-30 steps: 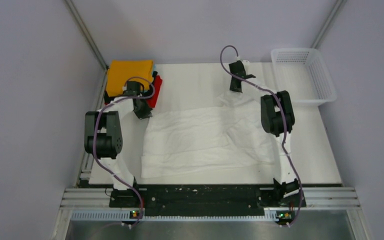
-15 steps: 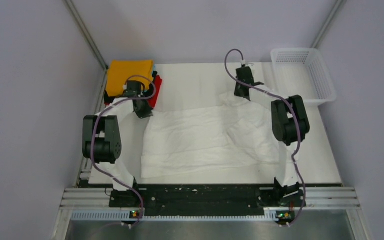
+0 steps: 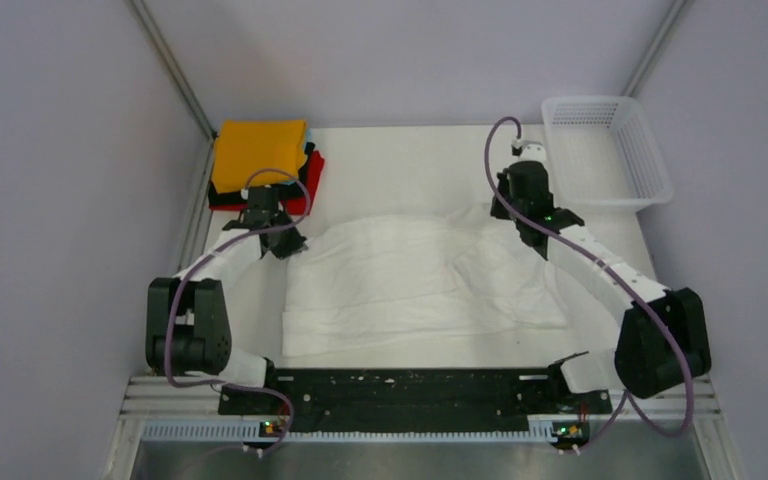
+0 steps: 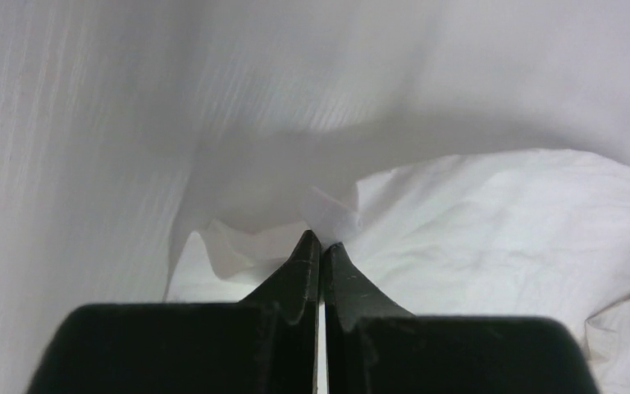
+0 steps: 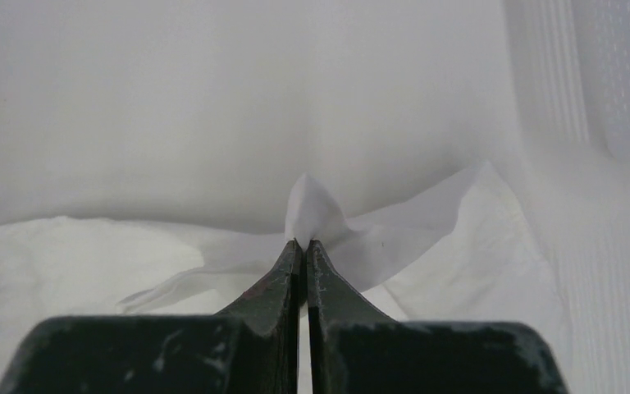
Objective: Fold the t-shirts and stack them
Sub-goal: Fold the other side of the tshirt into a rectangle
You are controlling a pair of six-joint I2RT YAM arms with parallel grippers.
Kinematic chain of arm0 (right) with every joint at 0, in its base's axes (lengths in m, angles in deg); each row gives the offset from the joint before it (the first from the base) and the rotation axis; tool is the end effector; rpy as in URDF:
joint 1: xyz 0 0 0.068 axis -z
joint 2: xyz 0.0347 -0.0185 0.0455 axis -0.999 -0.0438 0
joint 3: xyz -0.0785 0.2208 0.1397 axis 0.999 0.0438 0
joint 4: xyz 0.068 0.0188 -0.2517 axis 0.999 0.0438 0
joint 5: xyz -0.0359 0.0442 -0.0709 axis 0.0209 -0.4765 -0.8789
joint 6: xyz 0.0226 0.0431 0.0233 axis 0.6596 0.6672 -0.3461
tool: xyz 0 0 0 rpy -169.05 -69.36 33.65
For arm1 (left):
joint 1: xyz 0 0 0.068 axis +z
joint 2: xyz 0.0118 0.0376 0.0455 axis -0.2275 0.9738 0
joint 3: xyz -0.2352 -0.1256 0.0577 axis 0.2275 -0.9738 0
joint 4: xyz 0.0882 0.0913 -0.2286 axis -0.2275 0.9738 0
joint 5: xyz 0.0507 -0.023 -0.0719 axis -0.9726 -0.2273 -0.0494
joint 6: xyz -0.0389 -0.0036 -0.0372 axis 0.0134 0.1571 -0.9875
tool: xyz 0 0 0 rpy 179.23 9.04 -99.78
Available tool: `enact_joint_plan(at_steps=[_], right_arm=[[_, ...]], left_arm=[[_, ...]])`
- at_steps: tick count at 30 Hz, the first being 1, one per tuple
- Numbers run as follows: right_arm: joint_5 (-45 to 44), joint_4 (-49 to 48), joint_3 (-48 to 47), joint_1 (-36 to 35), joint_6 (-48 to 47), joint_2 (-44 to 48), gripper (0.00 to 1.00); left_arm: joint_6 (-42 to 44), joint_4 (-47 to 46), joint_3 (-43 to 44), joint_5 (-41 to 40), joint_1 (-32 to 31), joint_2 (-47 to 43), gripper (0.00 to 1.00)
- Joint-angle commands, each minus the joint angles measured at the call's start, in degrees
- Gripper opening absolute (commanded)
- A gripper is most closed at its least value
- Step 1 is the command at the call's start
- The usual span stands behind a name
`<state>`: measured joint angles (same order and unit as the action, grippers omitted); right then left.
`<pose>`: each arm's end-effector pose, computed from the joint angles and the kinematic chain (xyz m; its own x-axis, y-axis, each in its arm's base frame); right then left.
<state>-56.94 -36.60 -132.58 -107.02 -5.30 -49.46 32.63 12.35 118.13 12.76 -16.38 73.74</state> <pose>0.3052 0.0994 0.2714 -0.5145 0.1581 -0.8428 0.0329 0.9858 0.1648 0.3015 -0.0196 0.1984 -0.7317 -0.5215 -0.4390 -0.3810 0.8469 -0.3710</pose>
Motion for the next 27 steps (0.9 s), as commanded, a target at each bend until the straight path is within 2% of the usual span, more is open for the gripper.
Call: enact_joint_plan(at_steps=[1, 11, 27], right_arm=[[-0.7, 3.2, 4.4, -1.4, 1.4, 10.5, 0.0], [-0.2, 12.6, 10.8, -1.5, 3.6, 25.8, 0.0], [0.0, 26.3, 17.2, -1.5, 7.7, 40.5, 0.0]], left_arm=[[-1.8, -4.2, -4.7, -0.1, -0.5, -7.1, 0.0], [-5.1, -6.6, -16.8, 1.2, -0.8, -21.4, 0.0], [-7.1, -2.8, -28.6, -1.4, -3.0, -41.0, 0.0]])
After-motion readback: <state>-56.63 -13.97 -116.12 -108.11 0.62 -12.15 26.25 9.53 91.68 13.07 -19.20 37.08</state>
